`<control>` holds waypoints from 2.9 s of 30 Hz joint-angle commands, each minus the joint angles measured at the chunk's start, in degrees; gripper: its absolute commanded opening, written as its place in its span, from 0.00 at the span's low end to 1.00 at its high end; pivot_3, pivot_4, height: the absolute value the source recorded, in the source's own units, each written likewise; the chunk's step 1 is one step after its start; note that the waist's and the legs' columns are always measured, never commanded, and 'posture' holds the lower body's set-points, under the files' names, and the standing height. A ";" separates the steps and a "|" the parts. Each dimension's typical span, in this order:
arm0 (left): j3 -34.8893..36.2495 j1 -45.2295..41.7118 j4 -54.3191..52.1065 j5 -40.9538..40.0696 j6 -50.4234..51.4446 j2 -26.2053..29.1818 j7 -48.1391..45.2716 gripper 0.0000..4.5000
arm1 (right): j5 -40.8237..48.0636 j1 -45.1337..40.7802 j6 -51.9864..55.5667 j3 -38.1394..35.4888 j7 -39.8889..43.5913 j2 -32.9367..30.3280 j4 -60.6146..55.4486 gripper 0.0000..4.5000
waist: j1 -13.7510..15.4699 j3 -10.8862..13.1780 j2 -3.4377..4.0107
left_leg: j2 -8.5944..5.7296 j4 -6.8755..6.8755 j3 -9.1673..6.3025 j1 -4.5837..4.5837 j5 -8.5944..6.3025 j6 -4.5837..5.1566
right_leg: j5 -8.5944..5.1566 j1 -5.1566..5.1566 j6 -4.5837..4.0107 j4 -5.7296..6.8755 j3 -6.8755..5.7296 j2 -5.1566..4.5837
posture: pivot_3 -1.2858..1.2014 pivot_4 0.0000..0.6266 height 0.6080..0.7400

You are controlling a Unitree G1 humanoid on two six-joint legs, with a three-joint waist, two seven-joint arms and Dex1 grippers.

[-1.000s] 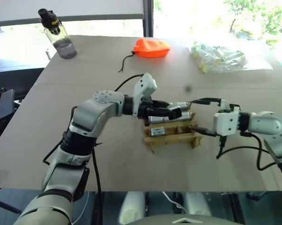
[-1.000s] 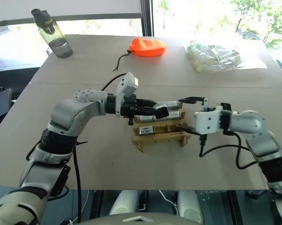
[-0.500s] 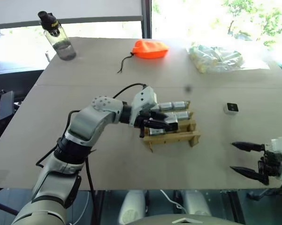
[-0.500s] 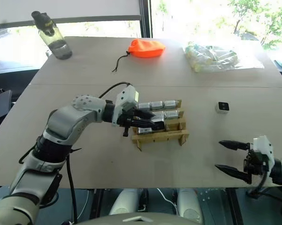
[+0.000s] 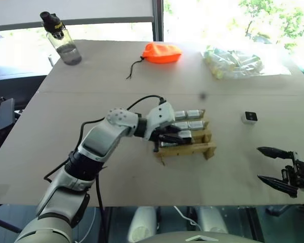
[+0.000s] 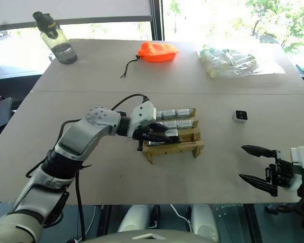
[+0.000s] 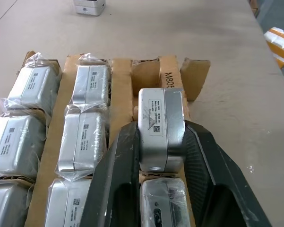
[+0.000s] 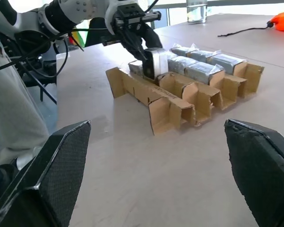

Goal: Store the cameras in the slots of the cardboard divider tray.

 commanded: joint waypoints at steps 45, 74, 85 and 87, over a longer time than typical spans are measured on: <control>14.63 -3.41 -3.25 -7.06 -1.98 1.31 0.38 0.99 | -27.95 -15.98 19.58 -6.20 -66.49 23.25 -5.91 1.00 | -0.06 -0.08 0.16 | -0.03 0.02 -0.02 -0.11 0.01 -0.03 | 0.00 -0.07 0.01 0.04 -0.06 -0.10 | 0.52 0.24 0.89; 13.95 -3.78 -5.47 -11.14 5.00 0.63 4.63 1.00 | -41.41 -22.99 14.49 0.36 -71.47 25.31 -3.00 0.43 | -0.19 -0.07 0.19 | -0.04 -0.05 0.00 -0.12 0.01 -0.03 | 0.00 -0.13 0.01 0.04 -0.01 -0.05 | 0.52 0.24 0.89; 12.02 -5.84 -0.18 -10.87 4.77 -2.06 3.25 1.00 | -59.11 -29.85 -37.99 16.05 -51.93 5.78 5.52 0.43 | -1.25 -0.01 0.13 | -0.08 -0.04 0.03 -0.10 0.01 -0.02 | -0.02 -0.14 0.05 0.02 0.02 -0.04 | 0.52 0.24 0.89; 11.33 -6.35 0.61 -10.45 4.22 -2.37 2.70 1.00 | -62.29 -33.57 -43.03 17.45 -52.27 4.61 7.00 0.43 | -1.47 0.00 0.10 | -0.06 -0.02 0.03 -0.10 0.01 -0.03 | -0.02 -0.14 0.05 0.02 0.02 -0.04 | 0.52 0.24 0.89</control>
